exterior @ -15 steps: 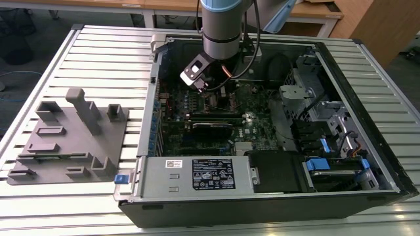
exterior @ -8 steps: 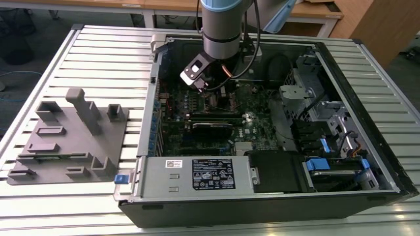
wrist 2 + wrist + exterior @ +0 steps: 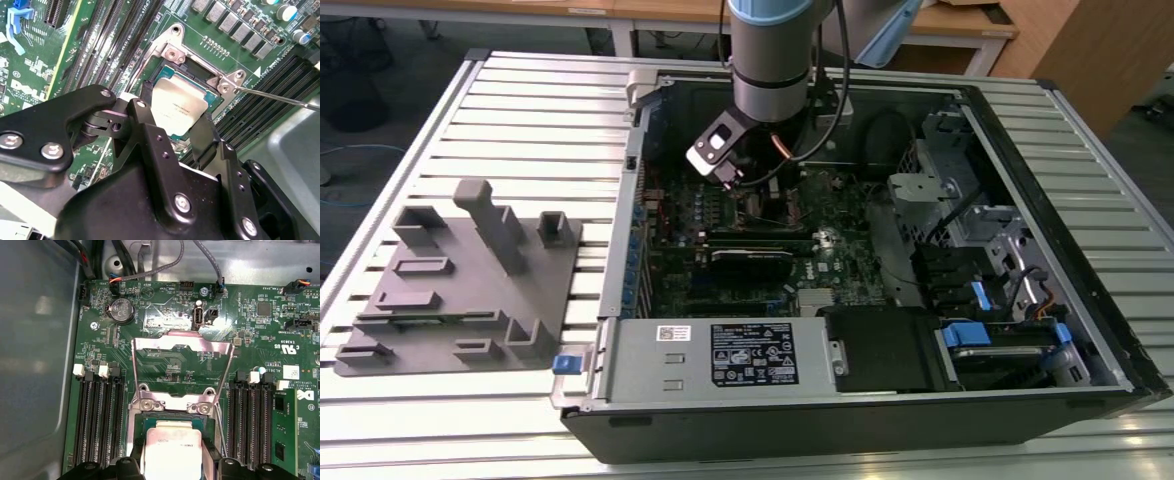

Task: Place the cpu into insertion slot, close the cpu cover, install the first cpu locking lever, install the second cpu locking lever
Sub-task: 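Place the cpu into insertion slot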

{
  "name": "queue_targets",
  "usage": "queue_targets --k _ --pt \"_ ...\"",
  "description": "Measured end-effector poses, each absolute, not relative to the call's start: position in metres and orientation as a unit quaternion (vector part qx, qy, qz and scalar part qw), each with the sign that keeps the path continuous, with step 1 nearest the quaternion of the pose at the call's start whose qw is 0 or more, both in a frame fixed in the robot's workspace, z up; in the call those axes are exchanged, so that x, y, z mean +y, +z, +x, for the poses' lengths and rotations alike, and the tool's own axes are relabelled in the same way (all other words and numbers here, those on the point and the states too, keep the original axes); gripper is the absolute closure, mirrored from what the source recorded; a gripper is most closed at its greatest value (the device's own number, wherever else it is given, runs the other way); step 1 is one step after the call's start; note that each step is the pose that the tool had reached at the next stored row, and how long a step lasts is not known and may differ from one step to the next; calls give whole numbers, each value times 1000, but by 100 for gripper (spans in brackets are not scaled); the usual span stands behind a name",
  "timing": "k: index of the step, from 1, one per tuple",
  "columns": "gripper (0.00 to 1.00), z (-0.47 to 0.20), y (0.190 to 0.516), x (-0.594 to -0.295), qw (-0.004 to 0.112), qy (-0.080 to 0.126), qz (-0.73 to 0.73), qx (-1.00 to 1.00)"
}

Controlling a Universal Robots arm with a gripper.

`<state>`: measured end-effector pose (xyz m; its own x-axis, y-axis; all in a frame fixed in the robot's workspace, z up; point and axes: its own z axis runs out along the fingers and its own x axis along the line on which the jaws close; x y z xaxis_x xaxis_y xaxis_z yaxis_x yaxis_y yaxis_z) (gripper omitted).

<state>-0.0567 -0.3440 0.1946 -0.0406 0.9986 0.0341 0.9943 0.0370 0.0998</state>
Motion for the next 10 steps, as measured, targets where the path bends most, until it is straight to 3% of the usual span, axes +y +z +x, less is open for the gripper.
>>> queue_targets --k 10 --pt "46 -57 193 -344 22 48 692 720"
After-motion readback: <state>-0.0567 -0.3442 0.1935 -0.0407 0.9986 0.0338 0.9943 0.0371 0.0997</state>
